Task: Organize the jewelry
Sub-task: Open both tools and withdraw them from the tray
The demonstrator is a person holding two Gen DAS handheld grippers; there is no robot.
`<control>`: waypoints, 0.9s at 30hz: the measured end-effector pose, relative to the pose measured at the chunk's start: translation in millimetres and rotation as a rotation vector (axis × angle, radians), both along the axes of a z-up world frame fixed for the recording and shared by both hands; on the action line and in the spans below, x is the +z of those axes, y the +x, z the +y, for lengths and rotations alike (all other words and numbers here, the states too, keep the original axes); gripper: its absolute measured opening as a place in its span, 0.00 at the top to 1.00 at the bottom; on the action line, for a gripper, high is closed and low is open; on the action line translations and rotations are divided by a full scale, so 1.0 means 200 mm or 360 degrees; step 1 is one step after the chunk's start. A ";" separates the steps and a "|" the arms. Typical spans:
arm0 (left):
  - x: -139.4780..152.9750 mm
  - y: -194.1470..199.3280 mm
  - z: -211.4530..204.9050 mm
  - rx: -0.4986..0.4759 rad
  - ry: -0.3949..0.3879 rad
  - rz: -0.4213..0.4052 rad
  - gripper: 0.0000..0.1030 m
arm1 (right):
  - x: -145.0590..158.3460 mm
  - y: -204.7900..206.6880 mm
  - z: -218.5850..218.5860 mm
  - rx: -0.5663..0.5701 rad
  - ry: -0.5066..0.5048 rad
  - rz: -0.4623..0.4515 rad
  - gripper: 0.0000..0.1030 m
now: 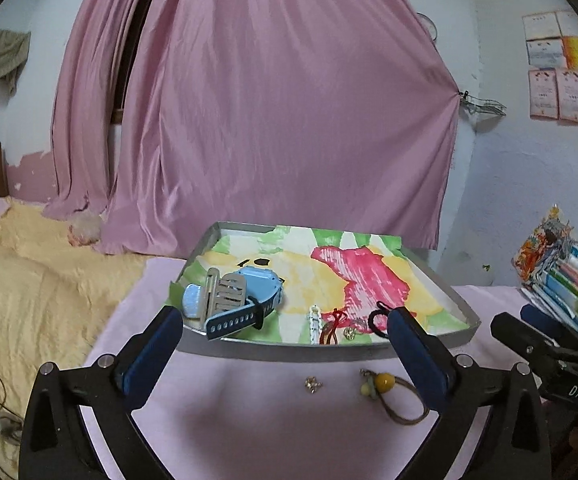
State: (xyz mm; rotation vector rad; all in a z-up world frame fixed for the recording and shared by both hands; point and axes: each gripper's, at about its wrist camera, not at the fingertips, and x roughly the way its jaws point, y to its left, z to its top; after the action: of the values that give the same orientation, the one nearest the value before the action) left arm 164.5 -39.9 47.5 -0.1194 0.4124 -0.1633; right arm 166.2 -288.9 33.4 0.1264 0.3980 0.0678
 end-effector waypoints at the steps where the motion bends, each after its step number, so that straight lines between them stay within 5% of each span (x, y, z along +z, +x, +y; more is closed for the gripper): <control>1: 0.00 -0.02 0.00 -0.0003 0.0010 -0.0009 0.00 | 0.00 -0.01 0.01 -0.0002 -0.0012 -0.0008 0.02; 19: -0.04 -0.13 0.03 0.0017 0.0142 -0.0026 0.00 | 0.00 -0.09 0.07 0.0016 -0.0103 0.0002 0.02; 27: -0.08 -0.06 0.02 -0.0013 0.0216 0.0140 0.00 | -0.03 -0.01 0.06 0.0026 -0.0140 0.0156 0.02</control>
State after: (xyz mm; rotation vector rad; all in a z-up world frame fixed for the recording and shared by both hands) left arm 153.0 -35.7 31.1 0.0089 0.5102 -0.1379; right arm 163.6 -275.9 27.6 0.0398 0.4989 0.0603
